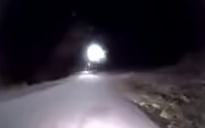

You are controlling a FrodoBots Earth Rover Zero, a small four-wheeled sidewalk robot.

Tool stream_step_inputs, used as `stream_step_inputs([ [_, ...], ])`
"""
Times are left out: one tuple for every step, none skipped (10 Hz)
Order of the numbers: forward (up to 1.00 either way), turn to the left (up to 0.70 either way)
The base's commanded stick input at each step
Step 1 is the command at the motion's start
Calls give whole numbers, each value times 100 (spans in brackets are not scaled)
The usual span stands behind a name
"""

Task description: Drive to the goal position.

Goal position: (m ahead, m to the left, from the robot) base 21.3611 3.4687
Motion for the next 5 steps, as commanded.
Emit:
stream_step_inputs([
  [100,0],
  [100,0],
  [100,0],
  [100,0],
  [100,0],
])
